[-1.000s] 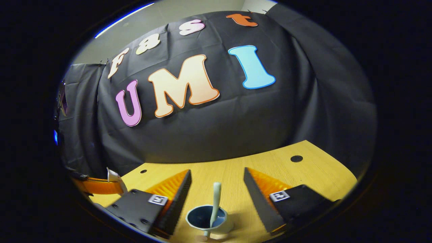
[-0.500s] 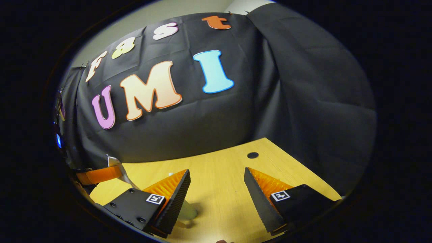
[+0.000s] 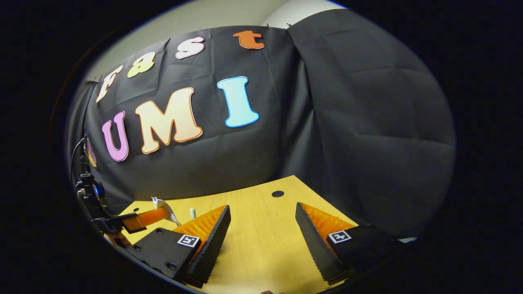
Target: Put the toothbrush and toothpaste on the desktop into the cup, then pick up the cup and place it on the coaster on the desktop.
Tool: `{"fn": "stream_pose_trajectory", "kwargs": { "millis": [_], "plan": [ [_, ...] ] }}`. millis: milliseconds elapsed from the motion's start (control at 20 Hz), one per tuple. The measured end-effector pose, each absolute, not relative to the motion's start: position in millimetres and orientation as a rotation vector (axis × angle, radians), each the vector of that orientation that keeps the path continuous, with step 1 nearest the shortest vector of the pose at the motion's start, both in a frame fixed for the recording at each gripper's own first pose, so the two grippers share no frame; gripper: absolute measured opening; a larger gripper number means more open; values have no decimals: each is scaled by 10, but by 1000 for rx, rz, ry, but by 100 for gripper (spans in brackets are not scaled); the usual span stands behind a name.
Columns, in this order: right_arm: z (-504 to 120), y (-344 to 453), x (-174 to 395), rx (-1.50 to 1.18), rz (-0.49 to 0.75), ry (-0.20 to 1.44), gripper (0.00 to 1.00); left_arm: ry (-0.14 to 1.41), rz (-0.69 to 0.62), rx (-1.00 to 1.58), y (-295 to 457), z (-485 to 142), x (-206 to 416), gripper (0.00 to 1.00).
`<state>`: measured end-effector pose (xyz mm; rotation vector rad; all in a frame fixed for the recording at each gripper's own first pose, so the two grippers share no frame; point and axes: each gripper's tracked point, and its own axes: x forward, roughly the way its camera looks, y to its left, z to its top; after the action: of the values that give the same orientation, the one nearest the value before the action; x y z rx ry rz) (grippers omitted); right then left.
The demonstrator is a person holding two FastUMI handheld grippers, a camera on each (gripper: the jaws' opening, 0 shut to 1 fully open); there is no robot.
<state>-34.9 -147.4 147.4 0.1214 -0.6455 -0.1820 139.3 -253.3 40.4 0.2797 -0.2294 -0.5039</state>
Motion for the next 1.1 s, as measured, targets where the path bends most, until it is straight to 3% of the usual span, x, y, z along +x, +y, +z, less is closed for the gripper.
{"fn": "stream_pose_trajectory", "kwargs": {
  "millis": [400,650,700,750,850,1000,1050,1100],
  "plan": [
    [1167,-1464,-363,100,-206,-603,98,-223,-521,342,-2546,111,1457,1],
    [1078,-1404,-353,81,-208,-576,98,-169,-515,360,-2507,36,1506,13],
    [1073,-1387,-342,83,-206,-575,94,-160,-508,358,-2482,28,1512,16],
    [1091,-1369,-350,84,-203,-577,98,-152,-507,362,-2459,13,1493,36],
    [1116,-1316,-332,82,-199,-578,94,-176,-510,362,-2419,86,1406,76],
    [1143,-1176,-277,69,-180,-566,98,-220,-499,364,-2330,256,1319,81],
    [1160,-1118,-262,63,-170,-561,98,-231,-487,368,-2270,317,1280,91],
    [1166,-1046,-227,55,-154,-551,98,-242,-474,370,-2193,375,1244,93]
  ]
}}
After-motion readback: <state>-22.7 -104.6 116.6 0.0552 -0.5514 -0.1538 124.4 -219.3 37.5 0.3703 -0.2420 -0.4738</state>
